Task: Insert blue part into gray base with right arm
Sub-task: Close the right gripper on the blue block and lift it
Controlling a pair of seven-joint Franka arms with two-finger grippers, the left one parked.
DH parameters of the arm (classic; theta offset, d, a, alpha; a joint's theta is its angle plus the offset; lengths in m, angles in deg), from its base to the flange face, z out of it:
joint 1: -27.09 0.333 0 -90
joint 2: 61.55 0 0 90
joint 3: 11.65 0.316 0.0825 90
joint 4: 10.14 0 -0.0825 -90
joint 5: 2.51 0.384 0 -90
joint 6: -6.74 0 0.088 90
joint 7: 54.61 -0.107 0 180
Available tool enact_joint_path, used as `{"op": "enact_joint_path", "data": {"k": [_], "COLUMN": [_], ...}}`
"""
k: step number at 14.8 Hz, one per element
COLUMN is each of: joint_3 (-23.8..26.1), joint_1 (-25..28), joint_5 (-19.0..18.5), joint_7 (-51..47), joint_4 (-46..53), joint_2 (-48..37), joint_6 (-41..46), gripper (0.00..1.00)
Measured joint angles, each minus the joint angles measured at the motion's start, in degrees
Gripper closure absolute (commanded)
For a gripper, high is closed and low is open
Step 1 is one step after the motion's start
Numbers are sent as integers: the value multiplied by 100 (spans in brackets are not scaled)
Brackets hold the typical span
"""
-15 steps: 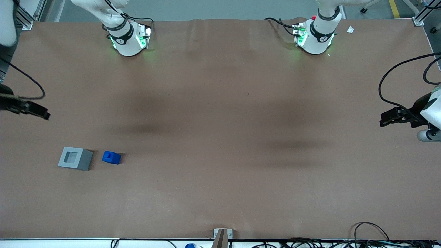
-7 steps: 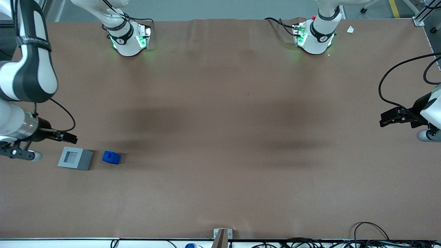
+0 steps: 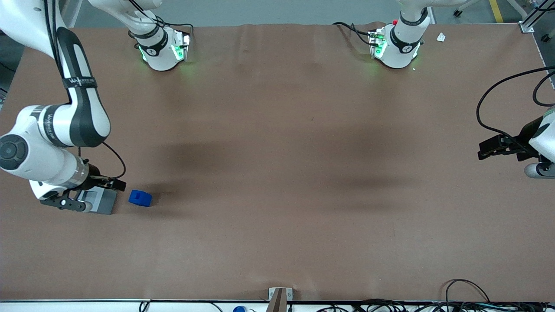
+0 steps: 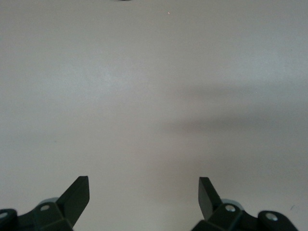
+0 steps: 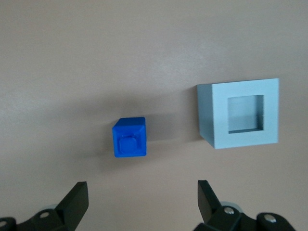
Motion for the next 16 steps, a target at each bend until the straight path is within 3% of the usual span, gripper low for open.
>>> {"op": "enact_joint_path", "data": {"k": [9, 16], "joint_3": [10, -3], "joint_1": [139, 139], "joint_5": [0, 1], "joint_7": [-88, -93], "joint_4": [-47, -47], "joint_2": [664, 956], "joint_6": [-954, -1024], "gripper": [0, 0]}}
